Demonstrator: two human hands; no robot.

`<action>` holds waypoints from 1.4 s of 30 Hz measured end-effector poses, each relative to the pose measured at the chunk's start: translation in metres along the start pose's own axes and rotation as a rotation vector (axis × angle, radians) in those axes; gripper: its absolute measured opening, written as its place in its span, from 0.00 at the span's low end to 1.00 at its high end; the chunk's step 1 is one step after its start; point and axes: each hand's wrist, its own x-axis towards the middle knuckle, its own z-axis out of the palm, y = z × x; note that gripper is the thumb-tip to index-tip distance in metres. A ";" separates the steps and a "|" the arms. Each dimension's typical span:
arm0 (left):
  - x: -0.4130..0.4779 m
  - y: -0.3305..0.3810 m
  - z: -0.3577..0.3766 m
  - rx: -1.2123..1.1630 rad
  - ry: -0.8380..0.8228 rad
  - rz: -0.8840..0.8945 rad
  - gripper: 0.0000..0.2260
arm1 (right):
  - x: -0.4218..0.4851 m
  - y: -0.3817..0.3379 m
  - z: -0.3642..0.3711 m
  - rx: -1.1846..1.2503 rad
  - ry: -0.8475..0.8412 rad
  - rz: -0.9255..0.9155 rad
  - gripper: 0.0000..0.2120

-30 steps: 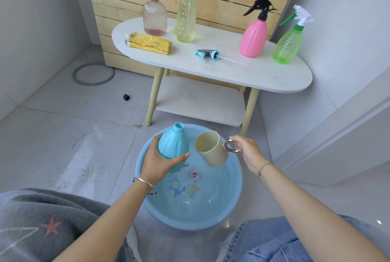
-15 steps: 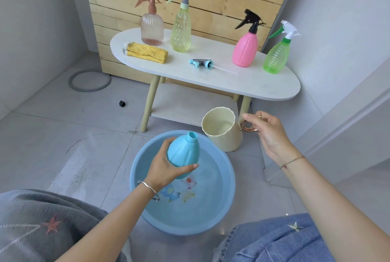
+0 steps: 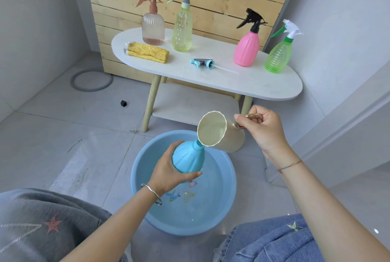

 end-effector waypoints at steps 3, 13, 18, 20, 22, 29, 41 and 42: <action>0.000 0.001 0.000 0.002 0.007 -0.004 0.40 | 0.000 -0.003 0.001 -0.066 0.002 -0.040 0.23; 0.000 0.002 0.000 -0.035 0.004 0.000 0.36 | -0.002 -0.011 0.006 -0.242 -0.036 -0.171 0.20; -0.001 0.001 -0.001 -0.038 0.004 -0.007 0.36 | -0.001 -0.015 0.008 -0.279 -0.033 -0.219 0.21; -0.001 0.000 -0.001 -0.031 0.008 -0.009 0.36 | -0.001 -0.016 0.009 -0.281 -0.044 -0.236 0.21; -0.001 -0.001 -0.001 -0.022 0.008 -0.010 0.37 | -0.001 -0.016 0.010 -0.282 -0.052 -0.242 0.20; -0.001 -0.002 -0.001 -0.015 0.020 -0.014 0.37 | 0.000 -0.021 0.012 -0.330 -0.060 -0.303 0.19; -0.001 -0.002 -0.002 -0.021 0.037 -0.019 0.35 | 0.000 -0.023 0.009 -0.340 -0.101 -0.368 0.19; -0.001 -0.002 -0.002 -0.019 0.035 -0.019 0.35 | 0.001 -0.024 0.009 -0.337 -0.102 -0.371 0.19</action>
